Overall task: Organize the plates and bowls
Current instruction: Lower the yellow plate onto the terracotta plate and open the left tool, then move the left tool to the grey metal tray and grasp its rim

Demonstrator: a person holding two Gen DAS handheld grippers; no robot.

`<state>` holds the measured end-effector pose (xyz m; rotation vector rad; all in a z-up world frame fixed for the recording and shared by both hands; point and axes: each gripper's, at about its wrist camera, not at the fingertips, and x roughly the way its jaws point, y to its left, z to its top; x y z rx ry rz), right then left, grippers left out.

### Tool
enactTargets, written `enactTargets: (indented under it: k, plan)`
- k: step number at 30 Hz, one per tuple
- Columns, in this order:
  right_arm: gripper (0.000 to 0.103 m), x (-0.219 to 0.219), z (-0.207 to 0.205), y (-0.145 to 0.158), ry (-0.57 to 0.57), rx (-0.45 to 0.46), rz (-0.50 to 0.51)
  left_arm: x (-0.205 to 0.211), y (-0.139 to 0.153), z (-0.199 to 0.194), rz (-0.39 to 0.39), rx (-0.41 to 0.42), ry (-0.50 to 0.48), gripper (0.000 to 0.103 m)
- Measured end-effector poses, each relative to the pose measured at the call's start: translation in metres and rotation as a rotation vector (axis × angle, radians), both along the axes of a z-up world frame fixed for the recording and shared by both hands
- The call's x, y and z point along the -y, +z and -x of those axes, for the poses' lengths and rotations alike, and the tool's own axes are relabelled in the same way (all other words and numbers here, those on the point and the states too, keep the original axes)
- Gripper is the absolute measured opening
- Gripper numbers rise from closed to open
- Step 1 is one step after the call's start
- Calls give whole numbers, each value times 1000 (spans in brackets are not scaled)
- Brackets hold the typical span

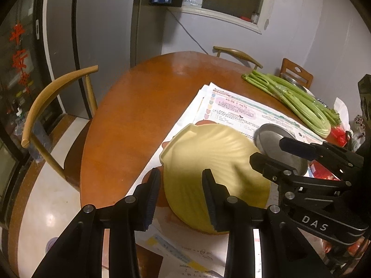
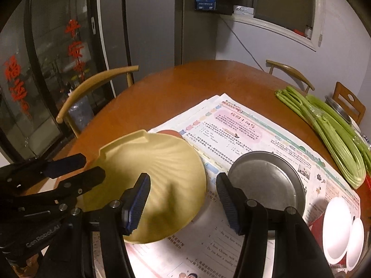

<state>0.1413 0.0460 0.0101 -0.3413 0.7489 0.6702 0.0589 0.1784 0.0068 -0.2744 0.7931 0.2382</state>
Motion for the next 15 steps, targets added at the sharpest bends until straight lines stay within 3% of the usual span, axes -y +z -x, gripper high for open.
enactTargets:
  k: [15]
  plan:
    - [59, 56, 28, 48, -53, 56, -146, 29, 34, 9, -25, 58, -53, 43]
